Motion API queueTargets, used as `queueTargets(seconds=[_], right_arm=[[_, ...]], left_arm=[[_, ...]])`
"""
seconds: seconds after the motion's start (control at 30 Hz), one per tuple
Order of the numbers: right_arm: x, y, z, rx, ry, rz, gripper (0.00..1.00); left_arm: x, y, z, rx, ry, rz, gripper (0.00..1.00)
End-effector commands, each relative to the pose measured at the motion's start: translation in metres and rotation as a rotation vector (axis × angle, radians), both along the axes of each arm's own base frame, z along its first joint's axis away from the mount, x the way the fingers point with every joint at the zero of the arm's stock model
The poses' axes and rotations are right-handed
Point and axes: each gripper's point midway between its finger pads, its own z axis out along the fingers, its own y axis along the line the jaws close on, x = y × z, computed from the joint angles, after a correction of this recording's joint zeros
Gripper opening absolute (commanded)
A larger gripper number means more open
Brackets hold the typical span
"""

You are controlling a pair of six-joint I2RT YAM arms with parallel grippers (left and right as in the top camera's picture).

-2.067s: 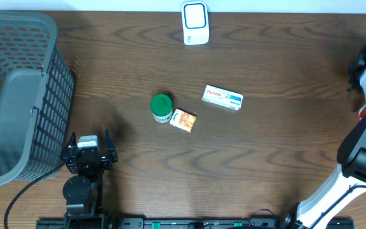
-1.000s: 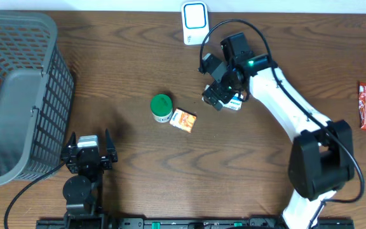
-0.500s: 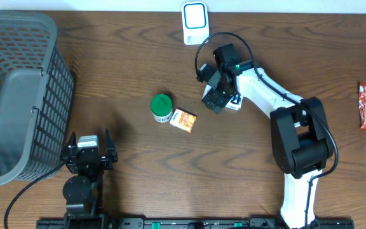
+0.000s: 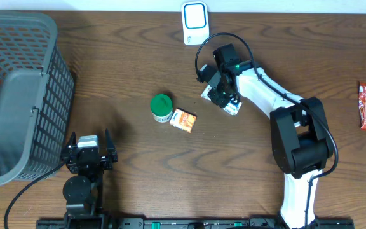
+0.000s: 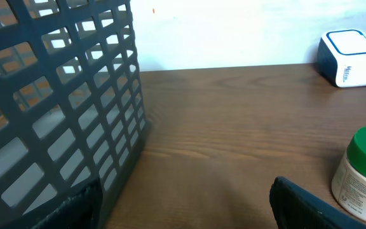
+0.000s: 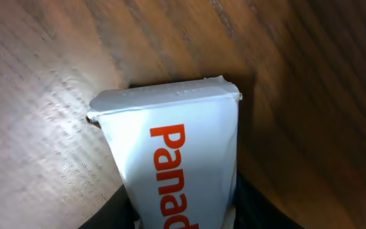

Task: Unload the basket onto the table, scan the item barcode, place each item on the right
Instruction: 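Reach the right gripper to the white Panadol box and grasp it, then lift the Panadol box and hold it against the scanner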

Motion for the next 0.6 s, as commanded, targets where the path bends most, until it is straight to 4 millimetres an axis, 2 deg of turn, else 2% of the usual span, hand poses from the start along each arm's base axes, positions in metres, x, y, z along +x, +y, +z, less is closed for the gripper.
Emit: queueTargets(seconds=[0.0,0.1,0.17,0.27,0.57], right_arm=[[-0.008,0.015,0.008,0.106,0.085,-0.04,0.33],[-0.014,0.026,0.035,0.17,0.167,-0.102,0.32],[-0.029,0.046,0.066,0.286,0.282,-0.112,0.28],[-0.052,0.071,0.103,0.461,0.428,-0.084,0.31],[-0.081,0.093,0.137,0.679,0.627,-0.075,0.33]], left_arm=[[-0.001,0.001,-0.017,-0.009,0.049,0.008,0.84],[-0.001,0.001,-0.017,-0.009,0.049,0.008,0.84],[-0.001,0.001,-0.017,-0.009,0.049,0.008,0.84],[-0.001,0.001,-0.017,-0.009,0.049,0.008,0.85],[-0.001,0.001,-0.017,-0.009,0.049,0.007,0.84]])
